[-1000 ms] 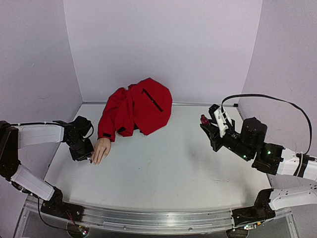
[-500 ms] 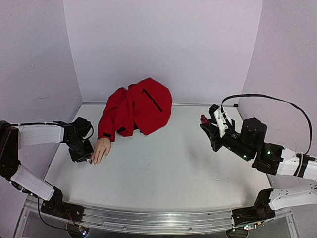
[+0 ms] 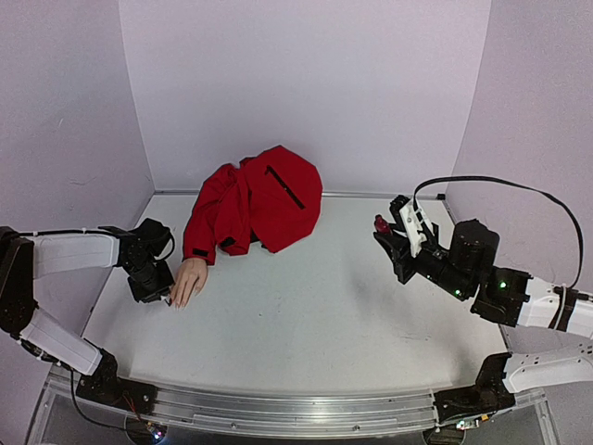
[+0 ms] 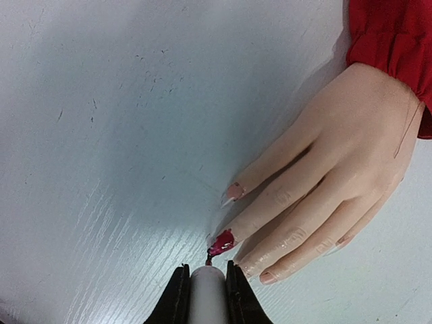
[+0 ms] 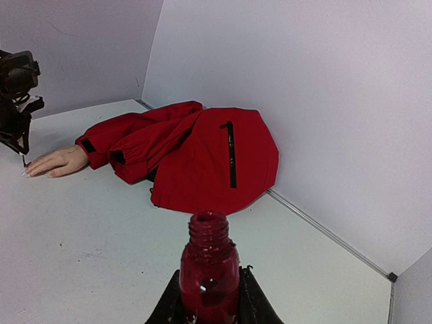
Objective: Paint the nails
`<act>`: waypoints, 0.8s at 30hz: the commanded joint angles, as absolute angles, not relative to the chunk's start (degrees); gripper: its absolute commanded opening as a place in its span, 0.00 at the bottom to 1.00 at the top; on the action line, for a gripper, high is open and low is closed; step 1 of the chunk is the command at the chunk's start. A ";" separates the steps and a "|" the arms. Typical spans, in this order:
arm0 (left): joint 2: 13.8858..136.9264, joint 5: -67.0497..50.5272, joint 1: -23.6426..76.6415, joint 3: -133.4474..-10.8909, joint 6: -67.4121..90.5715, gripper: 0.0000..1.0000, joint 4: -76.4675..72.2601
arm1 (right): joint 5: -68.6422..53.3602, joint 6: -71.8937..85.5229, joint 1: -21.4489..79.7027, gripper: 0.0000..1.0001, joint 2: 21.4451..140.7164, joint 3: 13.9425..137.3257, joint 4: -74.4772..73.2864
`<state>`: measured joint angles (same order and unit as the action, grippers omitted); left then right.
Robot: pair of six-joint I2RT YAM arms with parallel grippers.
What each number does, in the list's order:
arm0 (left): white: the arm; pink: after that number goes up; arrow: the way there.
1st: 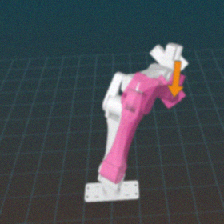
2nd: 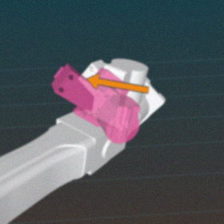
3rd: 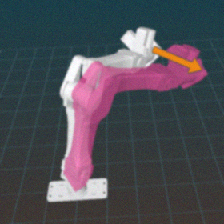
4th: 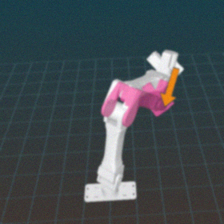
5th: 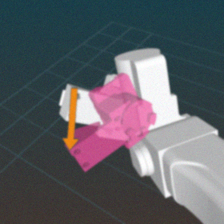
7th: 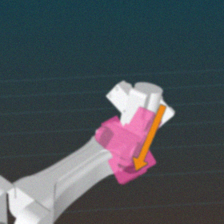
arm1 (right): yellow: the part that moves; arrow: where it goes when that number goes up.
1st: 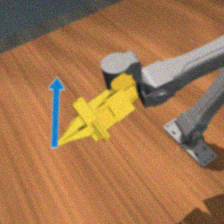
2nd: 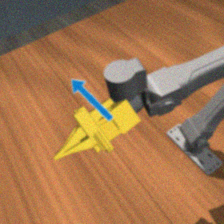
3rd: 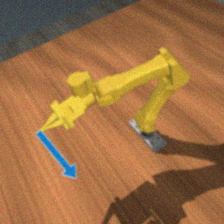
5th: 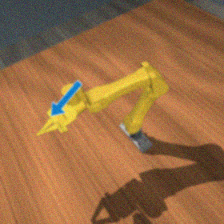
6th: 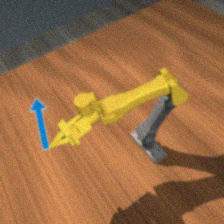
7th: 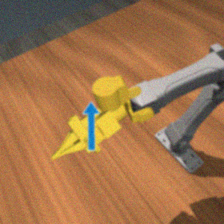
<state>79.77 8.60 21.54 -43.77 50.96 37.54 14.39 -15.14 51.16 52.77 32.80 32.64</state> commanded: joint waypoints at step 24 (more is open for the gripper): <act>78.31 9.32 21.18 -48.78 47.79 0.00 38.78 | 14.29 -14.33 50.76 0.00 52.25 32.83 37.50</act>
